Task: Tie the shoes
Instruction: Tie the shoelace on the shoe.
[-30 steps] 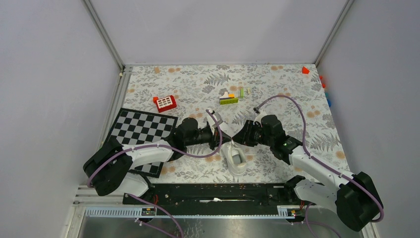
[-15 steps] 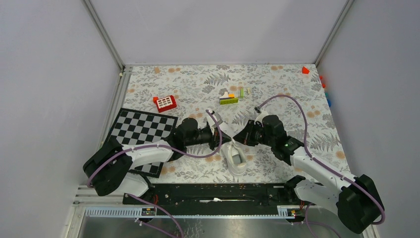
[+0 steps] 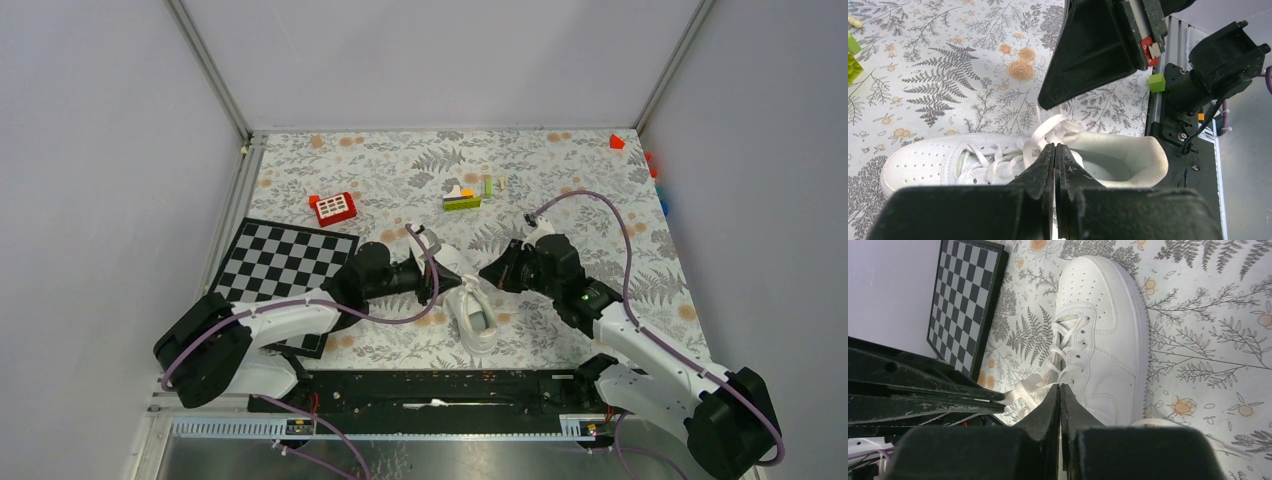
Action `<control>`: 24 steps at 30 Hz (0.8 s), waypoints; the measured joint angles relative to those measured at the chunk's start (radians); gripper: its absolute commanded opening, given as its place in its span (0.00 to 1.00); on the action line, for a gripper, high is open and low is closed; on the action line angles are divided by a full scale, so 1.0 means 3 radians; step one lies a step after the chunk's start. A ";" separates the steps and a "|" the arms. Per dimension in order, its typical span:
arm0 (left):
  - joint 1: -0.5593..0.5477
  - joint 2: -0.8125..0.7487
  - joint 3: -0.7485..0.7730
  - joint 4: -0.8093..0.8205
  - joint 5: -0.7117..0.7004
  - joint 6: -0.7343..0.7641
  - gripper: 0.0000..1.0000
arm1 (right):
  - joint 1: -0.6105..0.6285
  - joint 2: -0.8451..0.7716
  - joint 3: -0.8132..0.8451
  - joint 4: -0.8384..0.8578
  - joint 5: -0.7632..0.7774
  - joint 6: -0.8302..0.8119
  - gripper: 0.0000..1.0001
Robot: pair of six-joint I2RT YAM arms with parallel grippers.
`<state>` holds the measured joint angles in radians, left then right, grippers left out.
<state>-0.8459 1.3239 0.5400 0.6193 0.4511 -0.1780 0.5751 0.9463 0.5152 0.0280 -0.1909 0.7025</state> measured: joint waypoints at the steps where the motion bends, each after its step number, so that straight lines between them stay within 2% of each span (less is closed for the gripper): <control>1: 0.0000 -0.0037 -0.0027 0.0000 -0.0013 -0.0005 0.00 | 0.0000 -0.0015 0.0000 -0.0014 0.0051 -0.0005 0.00; 13: 0.0000 -0.0381 -0.0365 -0.0098 -0.0136 -0.0207 0.00 | -0.0008 -0.0128 -0.0001 -0.0079 0.0320 -0.0036 0.00; 24: 0.0000 -0.0907 -0.0605 -0.0342 -0.0313 -0.0440 0.00 | -0.0072 -0.0153 -0.0047 -0.0100 0.0411 -0.0045 0.00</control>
<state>-0.8459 1.0519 0.3584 0.5167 0.3573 -0.3099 0.5533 0.9005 0.5011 -0.0021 -0.0677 0.6891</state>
